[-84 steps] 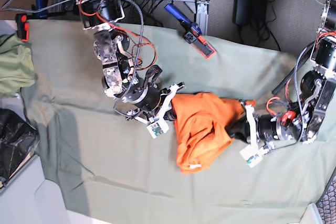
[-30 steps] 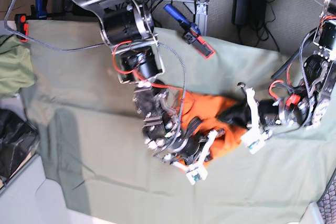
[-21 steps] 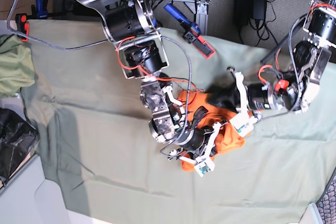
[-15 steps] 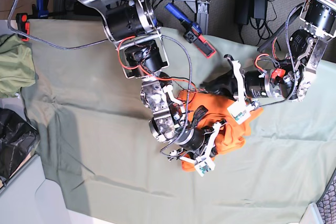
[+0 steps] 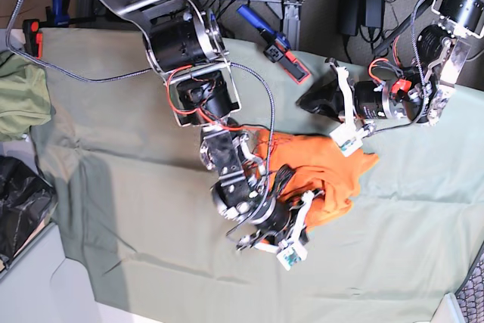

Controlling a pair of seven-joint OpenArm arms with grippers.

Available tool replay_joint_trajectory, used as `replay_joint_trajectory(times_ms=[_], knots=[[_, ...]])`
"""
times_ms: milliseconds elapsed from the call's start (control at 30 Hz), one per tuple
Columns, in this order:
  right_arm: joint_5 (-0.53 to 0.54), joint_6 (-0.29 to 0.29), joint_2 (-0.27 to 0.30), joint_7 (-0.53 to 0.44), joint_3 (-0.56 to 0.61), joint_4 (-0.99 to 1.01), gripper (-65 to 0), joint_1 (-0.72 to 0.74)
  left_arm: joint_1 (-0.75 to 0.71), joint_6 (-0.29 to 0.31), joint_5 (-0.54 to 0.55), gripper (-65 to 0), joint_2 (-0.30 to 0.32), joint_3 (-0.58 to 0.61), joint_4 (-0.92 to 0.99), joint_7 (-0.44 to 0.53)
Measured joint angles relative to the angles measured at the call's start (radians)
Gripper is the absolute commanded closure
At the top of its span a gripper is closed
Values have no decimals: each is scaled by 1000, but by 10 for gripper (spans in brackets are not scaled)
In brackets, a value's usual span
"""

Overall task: Fold the T-shirt properly
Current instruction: 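Press and tuck the bundle's loose edge with the right gripper, then release the bundle and withdraw the right gripper toward its rest pose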

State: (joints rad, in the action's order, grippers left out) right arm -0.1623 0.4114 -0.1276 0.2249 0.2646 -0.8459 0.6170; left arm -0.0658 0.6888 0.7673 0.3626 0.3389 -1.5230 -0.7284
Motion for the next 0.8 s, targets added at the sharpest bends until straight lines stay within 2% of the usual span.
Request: replay_joint_trajectory(times_ms=[100,167,267,467,667,800], knots=[[11,0,3,2,-37,-16,0,18,-1,0,-11,0,1,0,-24,-16],[68,0,20,29,-74,-71,0,15,-3,0,-11,0,13,0,-67,-19],[165,0,61,131,-143,-178,0,17,-1,0,-10,0,47,0,-120,-20],[332,0,192,346,-238,-343,0,12,-2,0,-11,0,103,-3,-143,-24],[450,0,359,370,-298,-412,0,-130,-3,0,-10,0,131,-107,-143,-28],[491,0,405,383,-316,-483,0,-272,-3,0,24,0,131,-198,-143,-25]])
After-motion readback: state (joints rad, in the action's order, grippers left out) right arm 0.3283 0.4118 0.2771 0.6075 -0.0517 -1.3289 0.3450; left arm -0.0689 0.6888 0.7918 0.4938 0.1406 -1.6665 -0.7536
